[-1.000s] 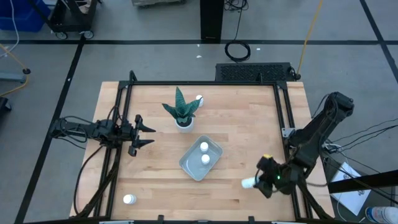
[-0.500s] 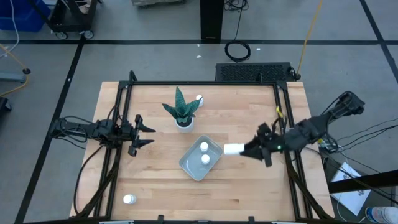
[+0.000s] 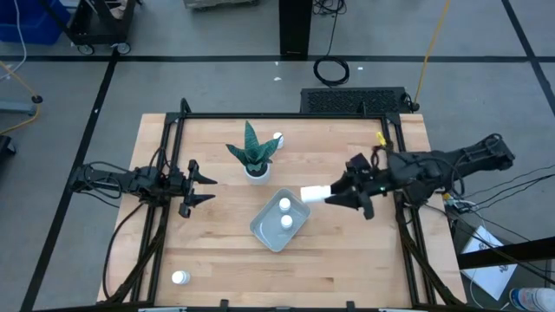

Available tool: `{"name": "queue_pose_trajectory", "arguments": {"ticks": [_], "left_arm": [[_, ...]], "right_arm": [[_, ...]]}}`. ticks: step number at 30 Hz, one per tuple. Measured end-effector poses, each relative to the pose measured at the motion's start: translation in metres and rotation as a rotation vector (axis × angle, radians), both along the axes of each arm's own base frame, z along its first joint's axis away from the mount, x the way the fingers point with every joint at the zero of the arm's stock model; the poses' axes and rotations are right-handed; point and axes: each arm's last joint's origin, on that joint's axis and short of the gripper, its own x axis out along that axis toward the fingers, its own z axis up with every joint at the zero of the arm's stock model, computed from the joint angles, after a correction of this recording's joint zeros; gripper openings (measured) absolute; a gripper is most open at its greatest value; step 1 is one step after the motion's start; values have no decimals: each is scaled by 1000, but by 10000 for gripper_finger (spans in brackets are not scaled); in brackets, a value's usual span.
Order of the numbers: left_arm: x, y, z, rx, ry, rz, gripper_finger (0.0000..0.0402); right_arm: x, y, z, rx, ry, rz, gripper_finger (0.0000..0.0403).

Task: Pick and place pill bottles into a basket
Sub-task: Put the white medicine bottle into the gray bin

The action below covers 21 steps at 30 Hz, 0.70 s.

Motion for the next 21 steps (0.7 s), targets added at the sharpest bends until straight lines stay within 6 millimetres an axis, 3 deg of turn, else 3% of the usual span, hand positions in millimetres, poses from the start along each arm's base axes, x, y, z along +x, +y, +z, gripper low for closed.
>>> {"name": "queue_pose_trajectory", "arguments": {"ticks": [9,16,21], "left_arm": [[0,0,0,-1,-4,0,214],[0,0,1,-1,-6,0,214],[0,0,1,-1,-6,0,214]], "right_arm": [[52,-15,10,-54,339,12,148],[106,-19,-24,22,624,77,150],[118,-19,-48,37,771,100,151]]}}
